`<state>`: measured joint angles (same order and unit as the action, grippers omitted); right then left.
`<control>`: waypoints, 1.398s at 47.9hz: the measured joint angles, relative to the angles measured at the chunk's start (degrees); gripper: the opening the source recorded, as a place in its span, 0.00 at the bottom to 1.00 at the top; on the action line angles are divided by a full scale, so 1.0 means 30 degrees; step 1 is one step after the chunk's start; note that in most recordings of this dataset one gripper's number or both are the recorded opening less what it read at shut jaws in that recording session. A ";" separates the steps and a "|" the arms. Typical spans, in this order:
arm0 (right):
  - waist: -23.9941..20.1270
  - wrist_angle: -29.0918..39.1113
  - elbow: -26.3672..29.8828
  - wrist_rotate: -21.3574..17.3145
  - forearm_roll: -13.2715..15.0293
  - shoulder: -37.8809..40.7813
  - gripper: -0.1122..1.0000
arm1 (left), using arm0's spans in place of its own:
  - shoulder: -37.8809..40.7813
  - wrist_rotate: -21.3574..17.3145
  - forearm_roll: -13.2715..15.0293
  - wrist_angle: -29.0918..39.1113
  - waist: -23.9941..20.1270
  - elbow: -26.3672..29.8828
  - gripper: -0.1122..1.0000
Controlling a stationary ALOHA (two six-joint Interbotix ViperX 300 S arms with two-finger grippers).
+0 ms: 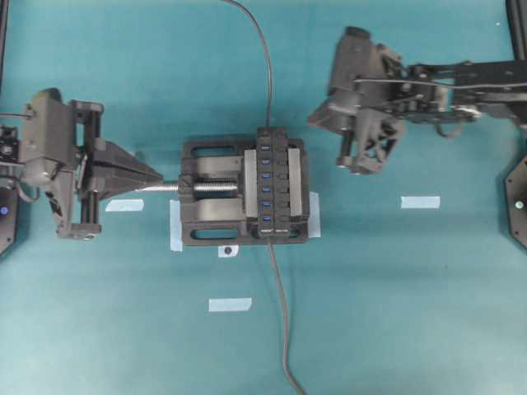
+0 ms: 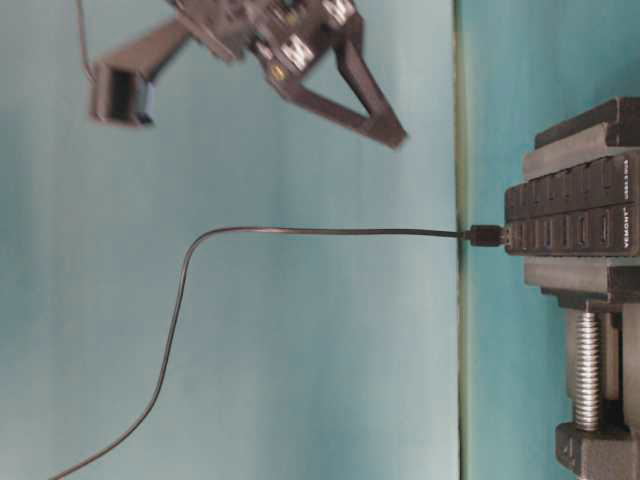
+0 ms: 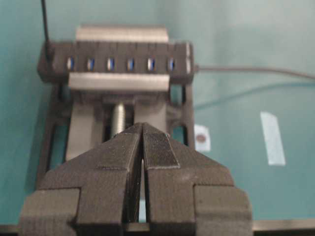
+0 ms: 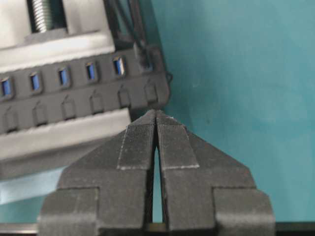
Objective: Insert the USB into the second port from the front of the fixed hub.
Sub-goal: 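Move the right gripper over the hub toward the black USB cable plug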
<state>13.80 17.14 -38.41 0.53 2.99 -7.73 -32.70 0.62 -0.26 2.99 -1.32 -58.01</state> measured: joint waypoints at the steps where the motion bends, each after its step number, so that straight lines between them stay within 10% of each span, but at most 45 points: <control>1: 0.0000 0.0000 0.0059 0.0059 0.0000 0.0176 0.11 | 0.0059 0.0000 0.0029 0.0117 0.0000 0.0059 0.10; 49: -0.0293 0.0146 0.2314 0.0820 0.0000 0.3105 0.12 | 0.0674 -0.0029 0.0029 0.0469 0.0000 0.0498 0.10; 67: -0.0322 0.0557 0.2432 0.0820 0.0000 0.3105 0.32 | 0.0732 -0.0029 0.0029 0.0439 0.0000 0.0498 0.10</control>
<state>12.83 18.81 -31.11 2.99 2.99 1.58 -30.50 0.53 -0.18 4.31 -1.32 -56.51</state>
